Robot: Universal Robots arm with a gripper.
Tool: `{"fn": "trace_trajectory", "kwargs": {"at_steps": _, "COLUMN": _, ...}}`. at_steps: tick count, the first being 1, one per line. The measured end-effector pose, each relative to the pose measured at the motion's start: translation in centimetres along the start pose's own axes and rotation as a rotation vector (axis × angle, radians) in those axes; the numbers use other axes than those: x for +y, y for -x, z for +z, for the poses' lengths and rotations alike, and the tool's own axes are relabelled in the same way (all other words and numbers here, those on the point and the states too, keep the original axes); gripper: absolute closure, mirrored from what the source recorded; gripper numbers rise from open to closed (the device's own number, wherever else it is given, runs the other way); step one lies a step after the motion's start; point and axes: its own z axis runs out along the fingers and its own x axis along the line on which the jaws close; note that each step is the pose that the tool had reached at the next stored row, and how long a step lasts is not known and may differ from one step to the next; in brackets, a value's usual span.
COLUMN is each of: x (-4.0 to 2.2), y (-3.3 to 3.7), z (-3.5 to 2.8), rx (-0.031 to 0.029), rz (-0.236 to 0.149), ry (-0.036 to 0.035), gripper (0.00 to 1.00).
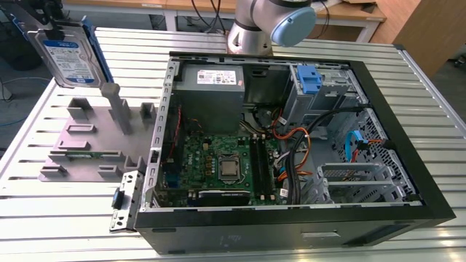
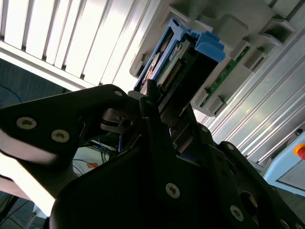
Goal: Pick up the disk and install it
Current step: 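Pick up the disk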
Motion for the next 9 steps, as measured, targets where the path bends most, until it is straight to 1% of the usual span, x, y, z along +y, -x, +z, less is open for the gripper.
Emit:
{"fn": "trace_trajectory", "kwargs": {"at_steps": 4, "x": 0.00, "y": 0.00, "z": -0.04, "rx": 0.0002, "rz": 0.000, "ry": 0.0002, "gripper": 0.65}}
{"fn": "trace_trajectory", "kwargs": {"at_steps": 9, "x": 0.01, "y": 0.01, "z": -0.32, "rx": 0.0001, "rz": 0.000, "ry": 0.0002, "gripper": 0.65}}
